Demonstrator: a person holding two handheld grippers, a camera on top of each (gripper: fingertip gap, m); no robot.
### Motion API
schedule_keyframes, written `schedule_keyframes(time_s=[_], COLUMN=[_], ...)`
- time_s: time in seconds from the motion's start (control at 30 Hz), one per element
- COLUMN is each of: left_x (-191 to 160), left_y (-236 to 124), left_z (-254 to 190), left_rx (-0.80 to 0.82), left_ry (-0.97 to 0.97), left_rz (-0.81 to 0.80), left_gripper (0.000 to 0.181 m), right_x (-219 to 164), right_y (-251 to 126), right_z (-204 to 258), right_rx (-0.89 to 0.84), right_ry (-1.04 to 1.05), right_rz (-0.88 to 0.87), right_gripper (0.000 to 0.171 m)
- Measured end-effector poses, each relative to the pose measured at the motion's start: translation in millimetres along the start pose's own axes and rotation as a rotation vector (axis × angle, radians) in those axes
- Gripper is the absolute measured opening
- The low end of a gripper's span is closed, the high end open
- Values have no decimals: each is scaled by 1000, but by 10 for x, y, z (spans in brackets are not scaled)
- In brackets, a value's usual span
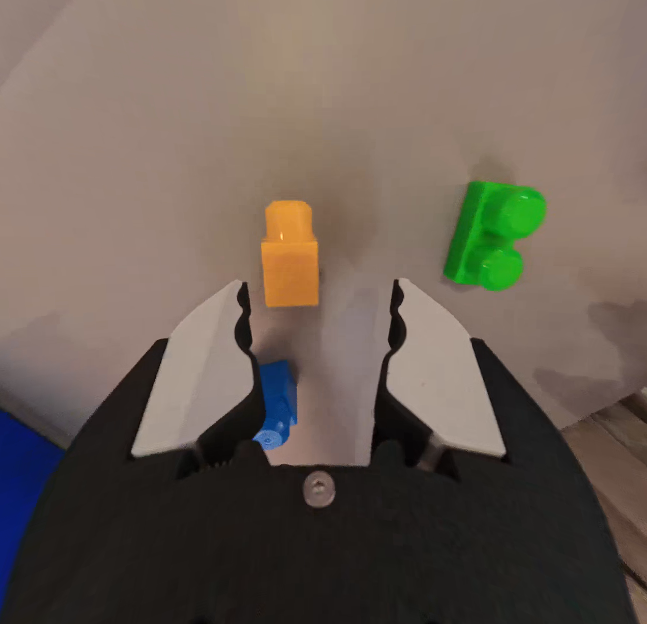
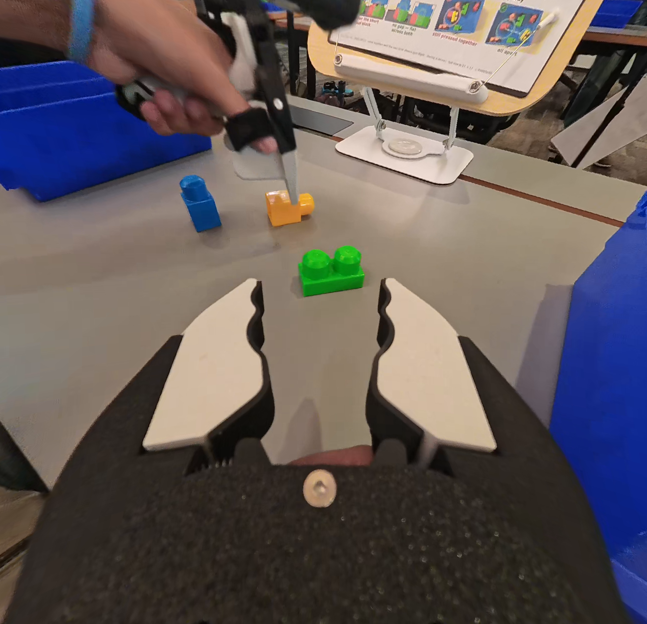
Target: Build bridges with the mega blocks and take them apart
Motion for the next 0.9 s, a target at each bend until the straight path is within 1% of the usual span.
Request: schedule_keyframes(time_s=[0.07, 0.13, 0.27, 0.3, 0.37, 0.5, 0.7, 0.77, 0.8, 0.9], left_x=[119, 238, 420, 443, 449, 410, 363, 356, 363, 337], left_y=[119, 183, 310, 336, 383, 420, 477, 496, 489, 487], left_z=[26, 59, 27, 8, -26, -85, -59, -40, -27, -22], left_rx=[84, 123, 56, 61, 97, 108, 112, 95, 98, 96], left_ry=[36, 31, -26, -21, 2, 26, 49, 31, 43, 63], left_rz=[73, 96, 160, 166, 176, 174, 150, 140, 123, 108], left_gripper=[77, 72, 69, 68, 64, 62, 65, 58, 31, 30], right_x=[9, 25, 58, 64, 74, 81, 67, 65, 66, 69], right_y=[-15, -32, -72, -87, -121, -164, -162, -158, -156, -151], right_z=[5, 17, 25, 20, 2, -42, -42, -39, -37, -30], right_rx=[5, 5, 2, -1, -9, -14, -12, -11, -11, -10], right_ry=[3, -3, -11, -12, -12, 2, 4, 3, 3, 0], right_rz=[-6, -10, -21, -24, -31, -45, -42, -40, -39, -37], right_gripper=[63, 63, 63, 63, 63, 63, 63, 63, 63, 63])
Point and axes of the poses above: each gripper's, where its closed fingertips meet, y out along the fingers, x out of its top, z = x × y across the jaws, the point moved 9 cm from there along -y, back along the fingers, and after that the axes turned 15 degrees about x, right-handed, at the moved point
